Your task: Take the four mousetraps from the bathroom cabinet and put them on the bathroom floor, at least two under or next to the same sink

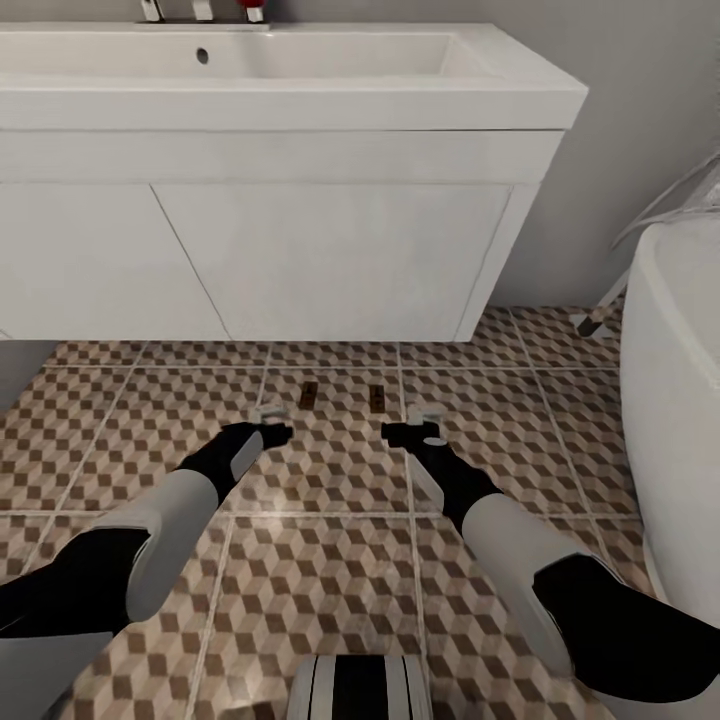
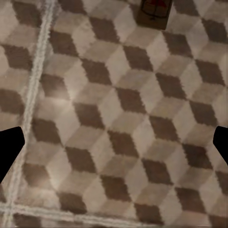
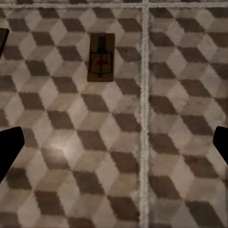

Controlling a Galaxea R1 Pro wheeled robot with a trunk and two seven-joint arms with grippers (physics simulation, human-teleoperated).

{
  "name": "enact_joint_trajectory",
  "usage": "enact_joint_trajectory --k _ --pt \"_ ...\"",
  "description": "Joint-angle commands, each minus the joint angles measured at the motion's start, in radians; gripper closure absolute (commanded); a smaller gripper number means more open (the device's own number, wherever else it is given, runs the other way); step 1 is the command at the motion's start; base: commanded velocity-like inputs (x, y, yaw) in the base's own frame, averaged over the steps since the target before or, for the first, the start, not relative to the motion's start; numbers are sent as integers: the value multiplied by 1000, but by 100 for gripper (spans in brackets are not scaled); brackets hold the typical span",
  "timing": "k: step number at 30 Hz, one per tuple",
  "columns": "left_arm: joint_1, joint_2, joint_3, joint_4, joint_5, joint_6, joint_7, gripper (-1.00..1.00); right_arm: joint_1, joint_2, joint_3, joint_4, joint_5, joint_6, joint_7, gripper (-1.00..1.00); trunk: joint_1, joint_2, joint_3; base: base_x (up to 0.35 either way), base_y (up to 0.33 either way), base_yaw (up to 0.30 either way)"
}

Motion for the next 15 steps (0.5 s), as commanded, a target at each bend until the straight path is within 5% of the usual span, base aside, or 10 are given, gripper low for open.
enact_joint_trajectory --k 1,15 --pt "0 2 1 -1 9 12 6 -100 0 0 6 -1 -7 10 -8 -100 -1 0 3 0 0 0" --pt "0 13 2 55 9 37 8 -100 3 0 6 -1 -7 45 -8 -100 -7 3 57 0 0 0"
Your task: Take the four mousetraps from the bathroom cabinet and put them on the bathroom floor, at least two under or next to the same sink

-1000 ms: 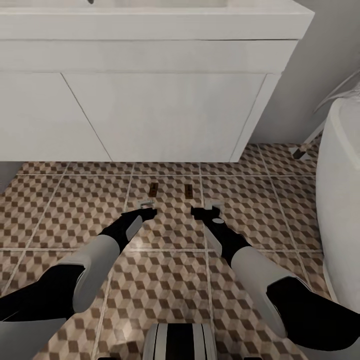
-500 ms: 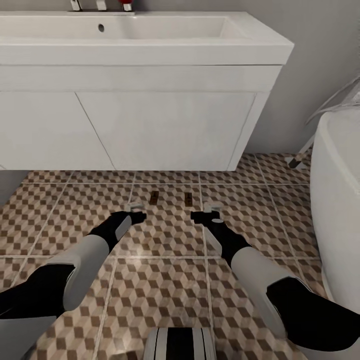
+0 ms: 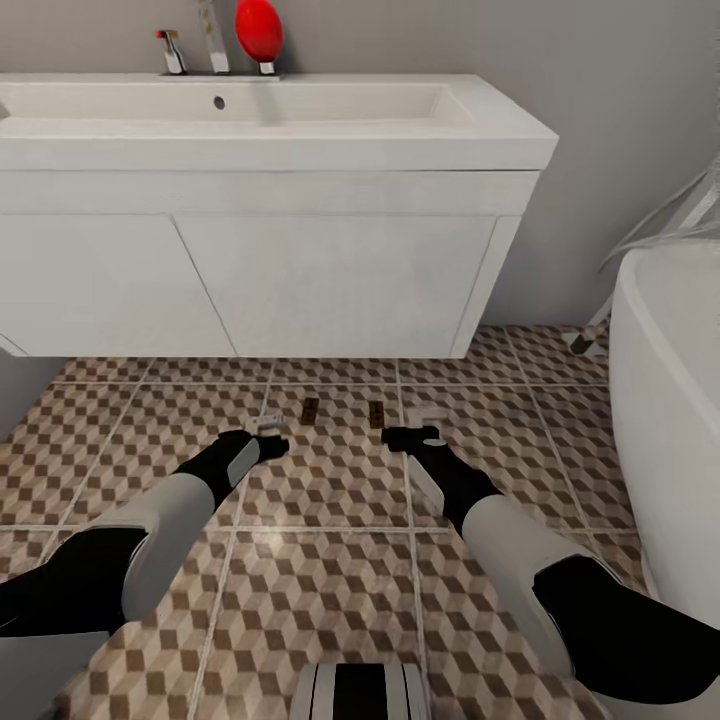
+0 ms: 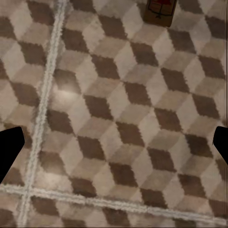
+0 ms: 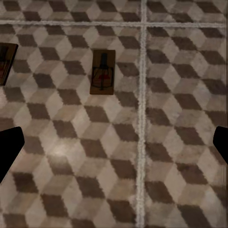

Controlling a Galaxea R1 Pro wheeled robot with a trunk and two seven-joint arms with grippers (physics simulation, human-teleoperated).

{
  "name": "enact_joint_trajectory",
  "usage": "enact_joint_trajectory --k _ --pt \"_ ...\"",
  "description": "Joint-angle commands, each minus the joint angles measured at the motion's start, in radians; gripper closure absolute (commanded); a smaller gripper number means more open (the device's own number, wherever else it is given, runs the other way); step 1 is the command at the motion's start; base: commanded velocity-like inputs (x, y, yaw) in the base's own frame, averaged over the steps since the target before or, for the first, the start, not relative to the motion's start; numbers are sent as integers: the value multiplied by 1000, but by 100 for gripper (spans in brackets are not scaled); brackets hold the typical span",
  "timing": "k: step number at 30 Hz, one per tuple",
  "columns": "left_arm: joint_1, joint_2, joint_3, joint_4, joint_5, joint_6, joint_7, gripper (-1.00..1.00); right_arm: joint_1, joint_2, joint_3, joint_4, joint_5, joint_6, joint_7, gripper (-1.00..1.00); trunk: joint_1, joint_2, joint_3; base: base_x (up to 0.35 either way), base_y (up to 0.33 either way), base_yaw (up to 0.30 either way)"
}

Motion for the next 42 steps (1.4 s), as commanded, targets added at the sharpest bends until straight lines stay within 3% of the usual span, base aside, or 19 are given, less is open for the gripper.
enact_joint_trajectory --k 1,12,16,23,37,42 --pt "0 0 1 7 10 6 6 -100 0 0 6 -1 -8 7 -8 -100 -1 0 3 0 0 0" --pt "3 1 0 91 10 4 7 -100 7 0 6 0 -8 44 -9 -100 -5 3 46 0 0 0" --pt "6 13 0 110 10 3 6 -100 16 0 6 -1 -9 65 -7 -100 -7 4 61 0 0 0" --pt "8 36 0 122 12 5 4 -100 43 -24 6 -1 -10 78 -5 -100 -10 5 88 0 0 0" --pt "9 46 0 127 12 7 4 -100 96 -50 5 -1 -12 82 -5 -100 -17 8 143 0 0 0" --pt "9 53 1 128 13 7 4 -100 111 -52 5 -1 -11 83 -5 -100 -36 43 158 0 0 0"
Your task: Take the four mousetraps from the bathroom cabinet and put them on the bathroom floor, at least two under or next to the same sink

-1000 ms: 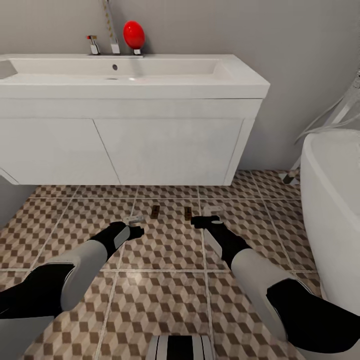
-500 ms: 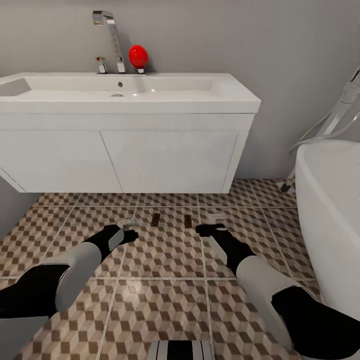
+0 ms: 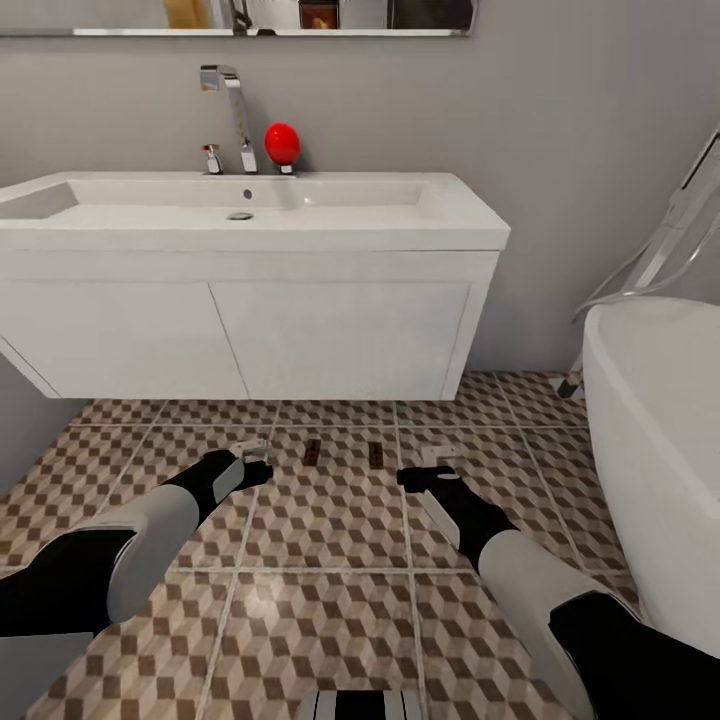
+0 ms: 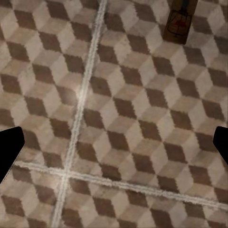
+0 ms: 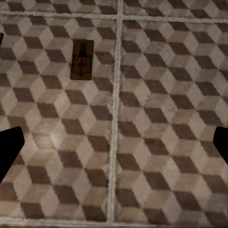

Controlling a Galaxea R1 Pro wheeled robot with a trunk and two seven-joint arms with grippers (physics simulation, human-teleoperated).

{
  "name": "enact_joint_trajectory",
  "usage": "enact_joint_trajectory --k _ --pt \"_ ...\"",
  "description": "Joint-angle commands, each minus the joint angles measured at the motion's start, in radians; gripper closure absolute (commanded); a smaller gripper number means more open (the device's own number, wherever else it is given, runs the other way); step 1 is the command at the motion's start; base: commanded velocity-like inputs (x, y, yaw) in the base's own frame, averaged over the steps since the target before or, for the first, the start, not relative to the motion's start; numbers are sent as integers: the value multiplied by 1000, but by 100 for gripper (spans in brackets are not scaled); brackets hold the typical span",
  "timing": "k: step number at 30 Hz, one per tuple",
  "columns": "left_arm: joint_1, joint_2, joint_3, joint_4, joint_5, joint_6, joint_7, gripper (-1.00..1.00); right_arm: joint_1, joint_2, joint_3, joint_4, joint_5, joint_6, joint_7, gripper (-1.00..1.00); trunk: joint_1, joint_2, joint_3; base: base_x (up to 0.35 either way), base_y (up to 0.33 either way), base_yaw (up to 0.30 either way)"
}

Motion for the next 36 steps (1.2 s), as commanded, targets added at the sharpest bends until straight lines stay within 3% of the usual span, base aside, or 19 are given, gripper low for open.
enact_joint_trajectory --k 1,17,24,36 --pt "0 3 1 -2 10 5 5 -100 3 -1 8 -2 -10 5 -8 -100 -4 7 2 0 0 0" --pt "1 30 1 4 10 1 5 -100 86 -22 8 -2 -9 4 -7 -100 -65 119 53 0 0 0" --pt "1 67 -1 8 10 -2 5 -100 101 -32 8 -1 -9 4 -9 -100 -92 168 75 0 0 0" --pt "4 81 -1 25 10 -20 1 -100 151 -42 8 -5 -10 4 -13 -100 -138 252 112 0 0 0"
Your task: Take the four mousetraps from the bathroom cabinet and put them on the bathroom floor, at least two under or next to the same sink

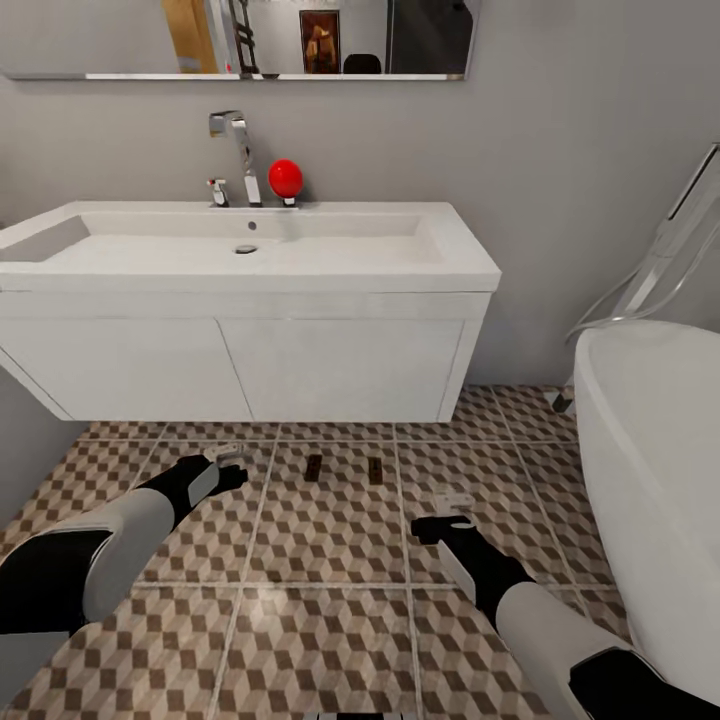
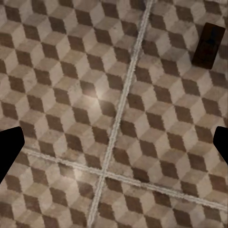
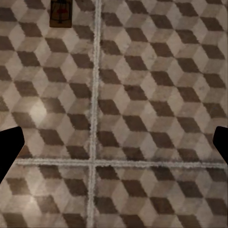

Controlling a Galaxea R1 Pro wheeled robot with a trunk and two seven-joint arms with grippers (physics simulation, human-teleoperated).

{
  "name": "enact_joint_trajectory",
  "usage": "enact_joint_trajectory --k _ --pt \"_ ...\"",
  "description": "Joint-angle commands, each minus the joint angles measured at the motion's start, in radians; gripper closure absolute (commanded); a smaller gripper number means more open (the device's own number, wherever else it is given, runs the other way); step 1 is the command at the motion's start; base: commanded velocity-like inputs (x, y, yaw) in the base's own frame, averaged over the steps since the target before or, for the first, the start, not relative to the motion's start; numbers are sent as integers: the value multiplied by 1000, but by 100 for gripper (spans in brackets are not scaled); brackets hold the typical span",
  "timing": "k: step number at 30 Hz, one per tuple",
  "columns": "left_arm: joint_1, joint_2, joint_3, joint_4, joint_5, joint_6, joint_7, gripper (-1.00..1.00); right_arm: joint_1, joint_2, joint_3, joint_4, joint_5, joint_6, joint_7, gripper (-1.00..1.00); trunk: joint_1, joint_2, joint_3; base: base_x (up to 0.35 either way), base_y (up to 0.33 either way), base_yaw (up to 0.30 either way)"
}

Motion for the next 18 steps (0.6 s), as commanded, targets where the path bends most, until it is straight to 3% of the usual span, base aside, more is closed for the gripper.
enact_joint_trajectory --k 1,8,18 --pt "0 0 1 -2 9 5 5 -100 0 -1 8 -2 -10 5 -8 -100 -4 7 3 0 0 0" --pt "25 2 1 42 9 -58 2 -100 28 -4 8 1 -9 15 -8 -100 -31 56 24 0 0 0" --pt "89 1 0 87 9 -80 1 -100 89 -7 7 2 -9 16 -8 -100 -69 126 56 0 0 0"
